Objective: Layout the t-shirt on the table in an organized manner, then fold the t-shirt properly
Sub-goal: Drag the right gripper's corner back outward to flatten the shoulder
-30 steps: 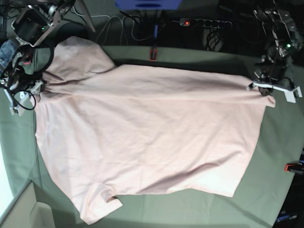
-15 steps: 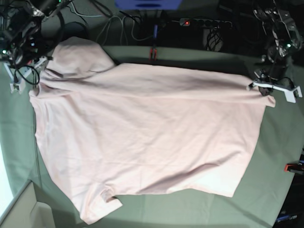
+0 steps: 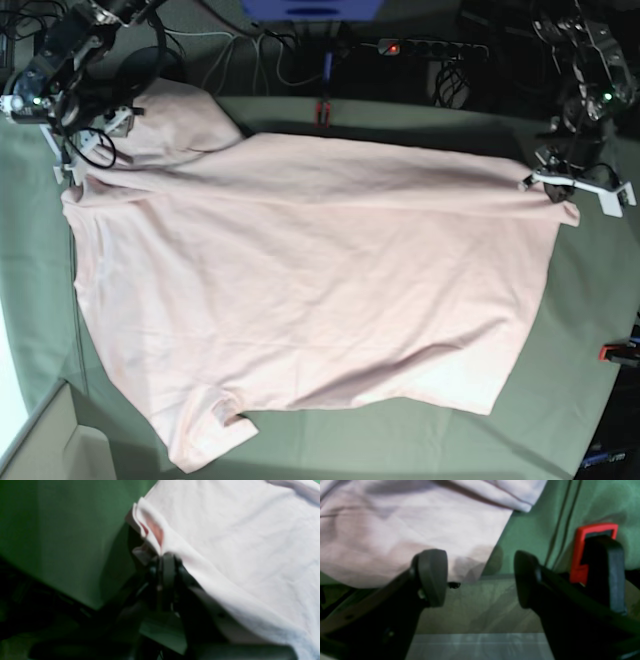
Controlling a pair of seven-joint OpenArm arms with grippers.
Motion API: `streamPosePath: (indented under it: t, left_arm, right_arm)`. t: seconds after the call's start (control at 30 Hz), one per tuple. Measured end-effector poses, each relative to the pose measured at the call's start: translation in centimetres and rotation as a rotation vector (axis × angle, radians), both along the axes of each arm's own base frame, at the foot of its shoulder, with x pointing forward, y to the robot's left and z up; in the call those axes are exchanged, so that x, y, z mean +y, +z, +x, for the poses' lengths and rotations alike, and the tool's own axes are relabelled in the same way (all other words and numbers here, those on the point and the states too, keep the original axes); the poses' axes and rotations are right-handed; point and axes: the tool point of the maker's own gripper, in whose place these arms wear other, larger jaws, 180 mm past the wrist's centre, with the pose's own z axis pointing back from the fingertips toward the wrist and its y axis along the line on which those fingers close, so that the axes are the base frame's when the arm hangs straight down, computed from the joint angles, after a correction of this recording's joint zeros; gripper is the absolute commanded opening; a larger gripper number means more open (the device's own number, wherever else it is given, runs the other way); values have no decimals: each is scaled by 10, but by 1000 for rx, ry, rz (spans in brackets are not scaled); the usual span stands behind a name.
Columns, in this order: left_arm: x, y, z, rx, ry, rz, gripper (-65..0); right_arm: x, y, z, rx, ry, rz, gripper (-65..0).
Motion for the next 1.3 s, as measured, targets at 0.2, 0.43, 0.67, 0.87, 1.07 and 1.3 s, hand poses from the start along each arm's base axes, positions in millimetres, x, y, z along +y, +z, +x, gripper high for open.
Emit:
streamPosePath:
  t: [0.2,0.43,0.67,0.87,1.07,1.3]
  left_arm:
    - [0,0,0,0,0,-1,-650]
    - [0,0,0,1,0,0,-650]
    - [0,0,0,0,0,0,-650]
    - [0,0,0,0,0,0,-650]
    - [1,0,-1,1,2,2,-650]
    - [0,-2,-3,7,2,-1,-650]
  right_arm:
    - [9,-16,-9,34,-5,49,-260]
    - [17,-21,-9,70,37,35,-463]
    - [25,-20,-3,71,72,41,-650]
    - [26,-8,6,22,72,34,-650]
    - [16,39,35,-128,79,-68,-650]
    - [1,69,29,-167,82,-171,-650]
